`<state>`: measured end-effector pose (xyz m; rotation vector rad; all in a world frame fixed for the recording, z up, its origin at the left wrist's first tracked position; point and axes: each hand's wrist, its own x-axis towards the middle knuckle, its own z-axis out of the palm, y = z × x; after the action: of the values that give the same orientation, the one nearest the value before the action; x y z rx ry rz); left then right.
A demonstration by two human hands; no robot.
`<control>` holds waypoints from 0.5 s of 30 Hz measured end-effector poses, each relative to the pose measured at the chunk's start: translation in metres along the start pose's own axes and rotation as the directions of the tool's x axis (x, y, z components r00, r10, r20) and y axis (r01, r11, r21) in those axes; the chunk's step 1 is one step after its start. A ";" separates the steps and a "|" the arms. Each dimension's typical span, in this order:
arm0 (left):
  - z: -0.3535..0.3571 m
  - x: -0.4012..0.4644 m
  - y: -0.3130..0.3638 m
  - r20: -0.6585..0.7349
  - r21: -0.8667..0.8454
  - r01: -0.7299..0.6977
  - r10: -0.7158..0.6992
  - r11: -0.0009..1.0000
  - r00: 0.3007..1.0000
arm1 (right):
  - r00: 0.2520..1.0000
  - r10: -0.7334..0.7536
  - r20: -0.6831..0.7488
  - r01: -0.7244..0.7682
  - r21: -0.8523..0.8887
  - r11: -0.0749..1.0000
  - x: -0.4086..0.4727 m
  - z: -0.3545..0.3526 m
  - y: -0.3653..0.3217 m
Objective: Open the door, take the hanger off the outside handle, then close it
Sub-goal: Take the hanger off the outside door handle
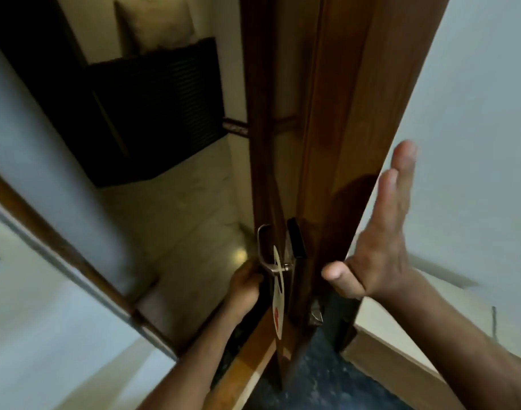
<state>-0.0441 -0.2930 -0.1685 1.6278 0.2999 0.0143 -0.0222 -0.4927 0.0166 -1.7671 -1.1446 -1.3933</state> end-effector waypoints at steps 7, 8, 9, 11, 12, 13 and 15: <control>0.065 0.028 0.006 0.368 0.019 0.041 -0.045 0.999 0.929 | 0.946 -0.246 0.211 0.322 -0.510 0.798 -0.022 -0.055 0.050; 0.074 0.032 0.010 0.399 0.051 0.038 -0.055 0.998 0.915 | 0.931 -0.262 0.253 0.361 -0.538 0.762 -0.022 -0.064 0.058; 0.078 0.033 0.015 0.416 0.081 0.034 -0.065 0.996 0.907 | 0.922 -0.264 0.282 0.381 -0.557 0.738 -0.021 -0.069 0.064; 0.091 0.038 0.024 0.460 0.102 -0.015 -0.034 0.995 0.887 | 0.908 -0.248 0.337 0.409 -0.594 0.693 -0.022 -0.082 0.079; 0.092 0.040 0.024 0.464 0.099 -0.024 -0.025 0.995 0.886 | 0.904 -0.237 0.355 0.416 -0.604 0.680 -0.023 -0.084 0.083; 0.101 0.043 0.028 0.478 0.089 -0.031 -0.016 0.996 0.878 | 0.900 -0.222 0.375 0.423 -0.624 0.658 -0.024 -0.093 0.090; 0.110 0.047 0.029 0.487 0.078 -0.021 -0.020 0.997 0.873 | 0.896 -0.194 0.400 0.426 -0.651 0.629 -0.026 -0.101 0.098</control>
<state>0.0280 -0.3929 -0.1575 1.6504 -0.0938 -0.4111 0.0190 -0.6295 0.0234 -2.4877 -1.1756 -2.0616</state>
